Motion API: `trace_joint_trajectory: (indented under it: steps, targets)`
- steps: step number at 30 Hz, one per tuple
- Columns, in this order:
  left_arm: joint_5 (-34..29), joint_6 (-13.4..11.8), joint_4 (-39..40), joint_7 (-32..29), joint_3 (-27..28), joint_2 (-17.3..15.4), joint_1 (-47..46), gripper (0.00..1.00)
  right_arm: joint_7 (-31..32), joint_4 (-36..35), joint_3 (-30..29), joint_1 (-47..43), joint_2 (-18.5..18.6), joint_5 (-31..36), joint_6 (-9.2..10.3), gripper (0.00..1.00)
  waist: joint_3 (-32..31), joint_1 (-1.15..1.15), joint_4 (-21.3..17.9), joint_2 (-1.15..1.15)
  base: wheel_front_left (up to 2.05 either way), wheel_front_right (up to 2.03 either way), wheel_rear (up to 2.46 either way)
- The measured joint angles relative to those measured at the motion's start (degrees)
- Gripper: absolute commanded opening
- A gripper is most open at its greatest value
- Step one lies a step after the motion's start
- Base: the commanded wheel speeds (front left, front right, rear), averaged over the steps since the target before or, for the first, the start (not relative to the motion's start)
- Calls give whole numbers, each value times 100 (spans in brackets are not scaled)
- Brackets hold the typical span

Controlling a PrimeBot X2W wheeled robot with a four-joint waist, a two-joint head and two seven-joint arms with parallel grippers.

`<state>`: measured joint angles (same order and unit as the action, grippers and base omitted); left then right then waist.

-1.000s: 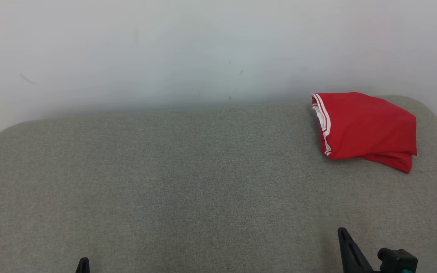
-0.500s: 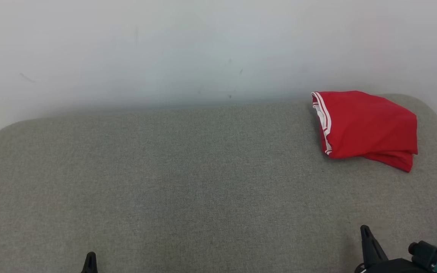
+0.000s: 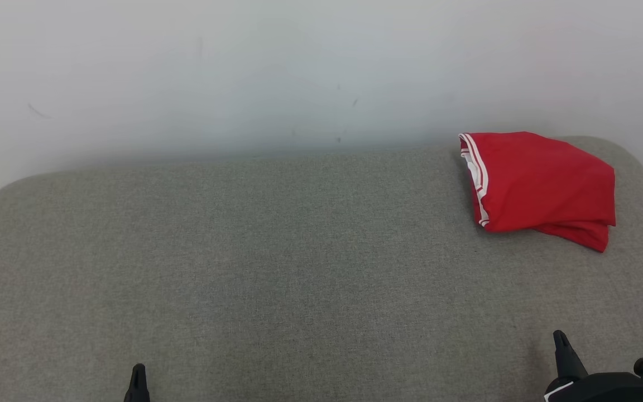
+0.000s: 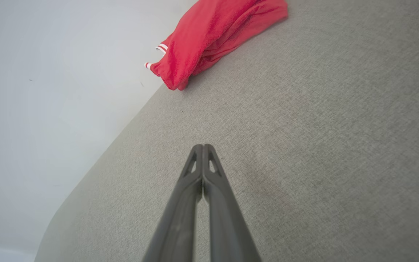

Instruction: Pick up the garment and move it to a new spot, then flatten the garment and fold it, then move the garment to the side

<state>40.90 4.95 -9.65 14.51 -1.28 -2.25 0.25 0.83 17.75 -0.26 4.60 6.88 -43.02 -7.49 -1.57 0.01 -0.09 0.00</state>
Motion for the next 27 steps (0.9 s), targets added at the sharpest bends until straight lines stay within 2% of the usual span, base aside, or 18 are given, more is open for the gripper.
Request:
trace_joint_trajectory:
  steps: [27]
  targets:
    - [2043, 99, -99, 16, -461, -15, -212, 0, 982, 200, -905, 322, 18, -1856, 1, 0, 61, 0, 4, 0, 0, 0, 0]
